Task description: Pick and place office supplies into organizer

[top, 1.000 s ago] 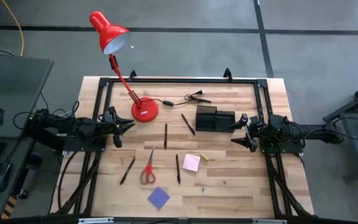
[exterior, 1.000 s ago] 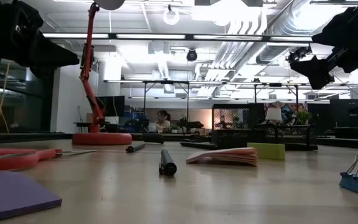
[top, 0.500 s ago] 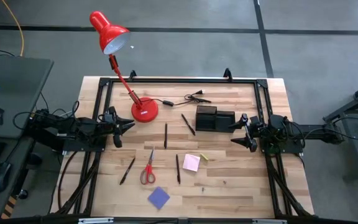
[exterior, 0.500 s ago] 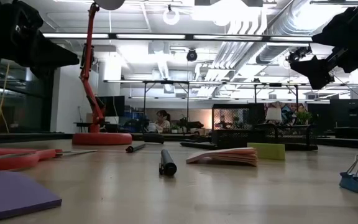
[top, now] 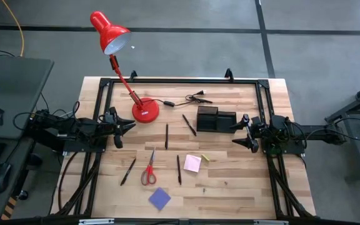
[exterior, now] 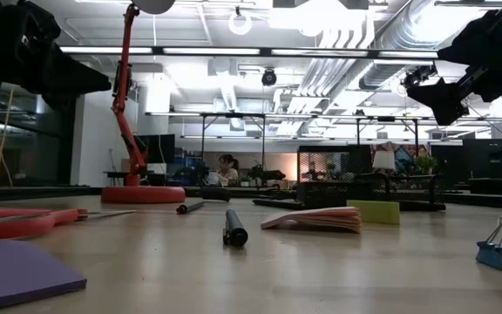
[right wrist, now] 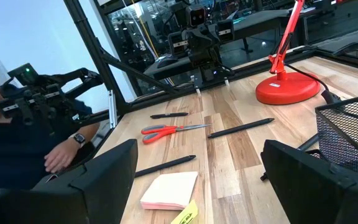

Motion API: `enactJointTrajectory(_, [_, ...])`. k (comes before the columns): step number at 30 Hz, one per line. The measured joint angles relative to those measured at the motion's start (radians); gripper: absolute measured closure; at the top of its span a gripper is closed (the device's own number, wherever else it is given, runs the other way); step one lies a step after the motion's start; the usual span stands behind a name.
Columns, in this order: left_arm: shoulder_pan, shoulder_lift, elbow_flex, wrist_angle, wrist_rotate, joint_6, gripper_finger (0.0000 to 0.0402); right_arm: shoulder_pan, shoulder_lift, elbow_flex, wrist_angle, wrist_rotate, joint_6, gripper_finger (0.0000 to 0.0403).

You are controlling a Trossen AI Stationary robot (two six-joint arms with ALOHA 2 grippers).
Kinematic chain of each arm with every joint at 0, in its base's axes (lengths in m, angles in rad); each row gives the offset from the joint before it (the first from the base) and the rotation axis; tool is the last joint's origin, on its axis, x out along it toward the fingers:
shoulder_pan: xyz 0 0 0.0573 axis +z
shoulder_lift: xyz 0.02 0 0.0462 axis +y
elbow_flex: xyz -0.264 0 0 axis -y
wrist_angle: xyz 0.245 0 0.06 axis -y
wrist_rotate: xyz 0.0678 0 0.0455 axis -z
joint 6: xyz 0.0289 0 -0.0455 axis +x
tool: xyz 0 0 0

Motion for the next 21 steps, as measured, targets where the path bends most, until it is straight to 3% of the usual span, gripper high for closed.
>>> enactJointTrajectory(6, [0.0, 0.0, 0.0, 0.0, 0.0, 0.0, 0.034, 0.0, 0.0, 0.0, 0.0, 0.0, -0.007, 0.007])
enactJointTrajectory(15, [0.0, 0.0, 0.0, 0.0, 0.0, 0.0, 0.0341, 0.0, 0.0, -0.001, -0.003, 0.048, -0.182, 0.007])
enactJointTrajectory(19, [0.0, 0.0, 0.0, 0.0, 0.0, 0.0, 0.0339, 0.0, 0.0, -0.002, 0.023, 0.083, -0.168, 0.0071])
enactJointTrajectory(21, [0.0, 0.0, 0.0, 0.0, 0.0, 0.0, 0.0339, 0.0, 0.0, -0.002, 0.08, 0.133, -0.05, 0.007])
